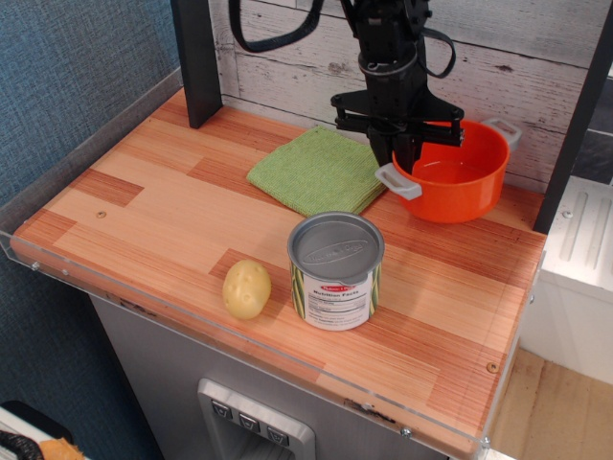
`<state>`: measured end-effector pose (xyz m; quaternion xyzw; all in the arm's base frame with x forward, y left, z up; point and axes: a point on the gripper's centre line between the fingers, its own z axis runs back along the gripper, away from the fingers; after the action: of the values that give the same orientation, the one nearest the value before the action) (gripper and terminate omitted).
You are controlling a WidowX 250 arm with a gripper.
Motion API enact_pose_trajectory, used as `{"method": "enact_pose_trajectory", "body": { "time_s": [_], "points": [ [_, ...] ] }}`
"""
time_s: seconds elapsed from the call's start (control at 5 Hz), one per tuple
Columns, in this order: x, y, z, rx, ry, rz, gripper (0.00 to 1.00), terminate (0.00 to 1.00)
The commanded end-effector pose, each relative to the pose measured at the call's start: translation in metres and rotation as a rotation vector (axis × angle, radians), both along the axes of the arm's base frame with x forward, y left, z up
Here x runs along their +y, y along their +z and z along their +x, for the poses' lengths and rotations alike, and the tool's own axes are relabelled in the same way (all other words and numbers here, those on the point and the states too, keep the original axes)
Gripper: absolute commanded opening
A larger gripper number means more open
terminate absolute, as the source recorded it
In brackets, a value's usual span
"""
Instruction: Put the pot on top of the cloth.
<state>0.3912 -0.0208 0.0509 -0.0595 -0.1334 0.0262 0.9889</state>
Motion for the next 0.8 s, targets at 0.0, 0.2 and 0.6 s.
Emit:
{"method": "enact_pose_trajectory", "body": {
  "time_s": [0.0,0.2,0.6],
  "points": [
    [0.035,0.049,-0.028,-0.036,0.330,0.076,0.00,0.00],
    [0.060,0.051,-0.037,-0.010,0.577,0.129,0.00,0.00],
    [0.088,0.042,-0.040,0.009,0.995,0.113,0.00,0.00]
  ]
}}
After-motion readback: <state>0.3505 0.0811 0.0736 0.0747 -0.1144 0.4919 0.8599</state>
